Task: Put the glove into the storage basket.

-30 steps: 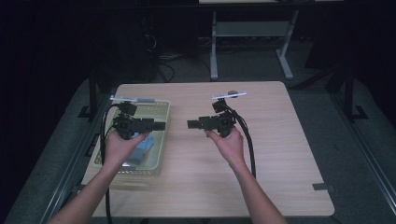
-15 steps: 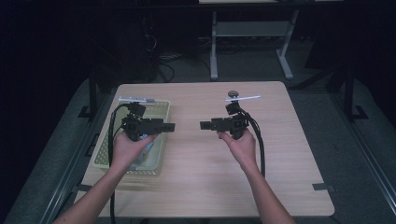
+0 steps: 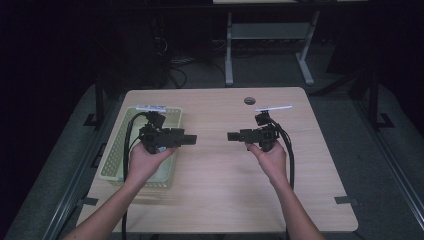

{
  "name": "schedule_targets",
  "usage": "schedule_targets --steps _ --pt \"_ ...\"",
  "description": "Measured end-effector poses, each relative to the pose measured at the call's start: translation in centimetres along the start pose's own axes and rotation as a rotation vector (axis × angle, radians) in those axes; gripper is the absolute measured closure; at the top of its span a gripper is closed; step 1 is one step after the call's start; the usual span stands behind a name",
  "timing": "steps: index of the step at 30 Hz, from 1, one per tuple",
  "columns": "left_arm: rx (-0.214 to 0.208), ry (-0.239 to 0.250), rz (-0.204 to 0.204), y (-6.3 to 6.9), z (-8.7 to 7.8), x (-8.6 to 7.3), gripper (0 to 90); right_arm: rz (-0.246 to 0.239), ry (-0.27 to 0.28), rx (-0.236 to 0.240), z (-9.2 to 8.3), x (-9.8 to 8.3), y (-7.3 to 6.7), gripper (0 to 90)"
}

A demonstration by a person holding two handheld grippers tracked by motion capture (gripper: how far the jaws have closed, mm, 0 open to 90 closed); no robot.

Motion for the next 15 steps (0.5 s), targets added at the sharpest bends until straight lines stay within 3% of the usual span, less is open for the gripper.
schedule_targets --steps 15 --pt "-0.037 -0.034 0.036 1.5 2.6 -1.1 23.6 0.048 -0.001 -0.043 -2.3 -2.3 2.4 30.5"
Point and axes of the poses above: each handheld gripper's, and its own axes: z roughly forward along the jaws, x roughly out of its top, y roughly to its right, the point moved 2 cm from there along z, roughly forward along the jaws, and after that the axes turned 13 degrees about -z, right-handed, at the moved point
